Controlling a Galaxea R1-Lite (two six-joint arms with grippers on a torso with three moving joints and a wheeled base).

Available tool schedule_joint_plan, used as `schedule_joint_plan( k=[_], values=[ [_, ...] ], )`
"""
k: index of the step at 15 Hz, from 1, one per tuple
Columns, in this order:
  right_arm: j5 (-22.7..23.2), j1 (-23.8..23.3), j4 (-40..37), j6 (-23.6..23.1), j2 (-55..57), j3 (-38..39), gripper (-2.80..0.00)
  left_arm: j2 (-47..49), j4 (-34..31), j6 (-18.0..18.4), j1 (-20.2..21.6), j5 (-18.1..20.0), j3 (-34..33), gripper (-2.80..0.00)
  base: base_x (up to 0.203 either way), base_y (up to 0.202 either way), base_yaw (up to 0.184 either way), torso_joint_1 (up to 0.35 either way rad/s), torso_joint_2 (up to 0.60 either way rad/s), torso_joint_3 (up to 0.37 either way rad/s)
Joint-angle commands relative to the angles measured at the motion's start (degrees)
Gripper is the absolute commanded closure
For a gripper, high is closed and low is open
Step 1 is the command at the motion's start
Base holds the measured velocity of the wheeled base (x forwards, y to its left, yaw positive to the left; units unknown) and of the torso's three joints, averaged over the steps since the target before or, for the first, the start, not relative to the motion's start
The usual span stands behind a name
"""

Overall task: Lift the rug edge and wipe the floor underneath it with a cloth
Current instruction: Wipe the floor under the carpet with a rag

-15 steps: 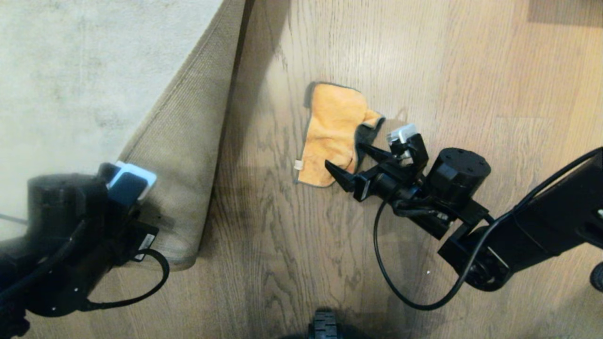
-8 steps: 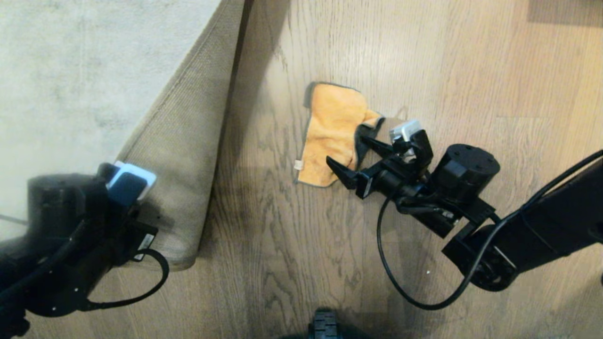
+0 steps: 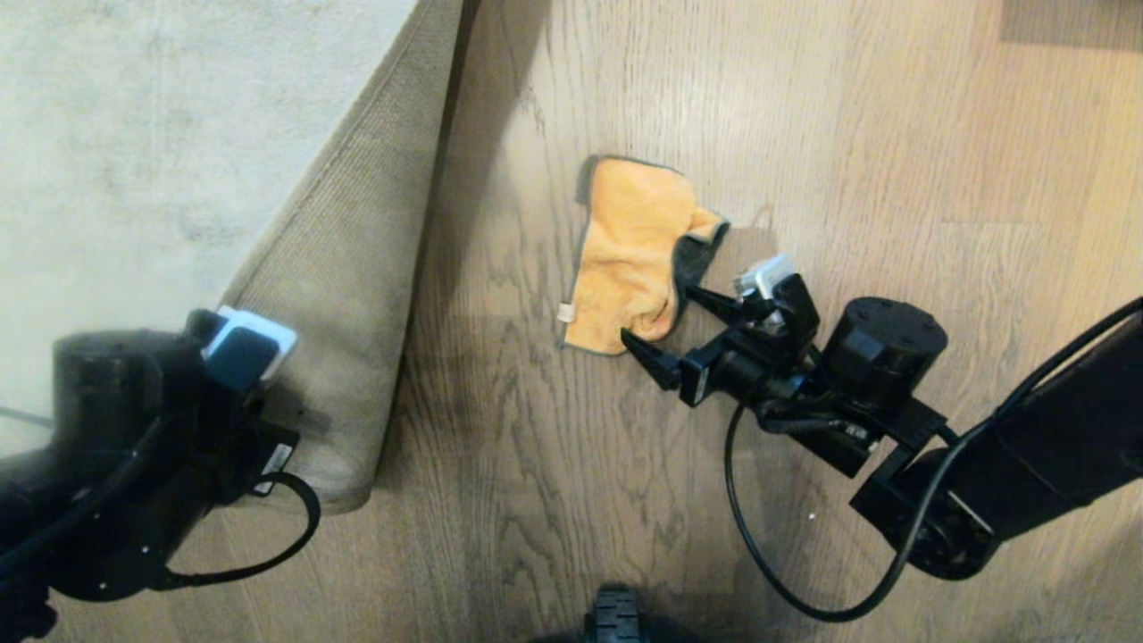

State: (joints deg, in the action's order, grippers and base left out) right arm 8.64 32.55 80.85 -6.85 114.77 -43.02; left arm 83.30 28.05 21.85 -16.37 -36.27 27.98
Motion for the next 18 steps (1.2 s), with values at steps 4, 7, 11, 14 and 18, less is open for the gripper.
schedule_joint_plan(
  k=[4,7,11,14,18],
  values=[
    [0.01,-1.75,2.23,-0.17,4.65,1.41,-2.8,-0.07,0.16,0.13,0.02,-0.38,-0.12,0.0,0.0,0.0,0.0,0.0,0.0,0.0],
    [0.04,-1.79,5.93,-0.01,7.83,0.41,-2.8,-0.14,0.25,0.13,0.02,-0.38,-0.8,0.0,0.0,0.0,0.0,0.0,0.0,0.0],
    [0.18,-1.53,8.45,0.29,9.63,-2.48,-2.8,-0.51,0.25,0.13,0.02,-0.38,-1.53,0.0,0.0,0.0,0.0,0.0,0.0,0.0],
    [0.38,-1.49,8.45,0.35,10.53,-5.63,-2.8,-0.33,0.25,0.13,0.02,-0.38,-1.52,0.0,0.0,0.0,0.0,0.0,0.0,0.0],
    [0.33,-0.15,8.44,1.31,12.02,-10.84,-2.8,-0.24,0.25,0.13,0.02,-0.3,-1.52,0.0,0.0,0.0,0.0,0.0,0.0,0.0]
  ],
)
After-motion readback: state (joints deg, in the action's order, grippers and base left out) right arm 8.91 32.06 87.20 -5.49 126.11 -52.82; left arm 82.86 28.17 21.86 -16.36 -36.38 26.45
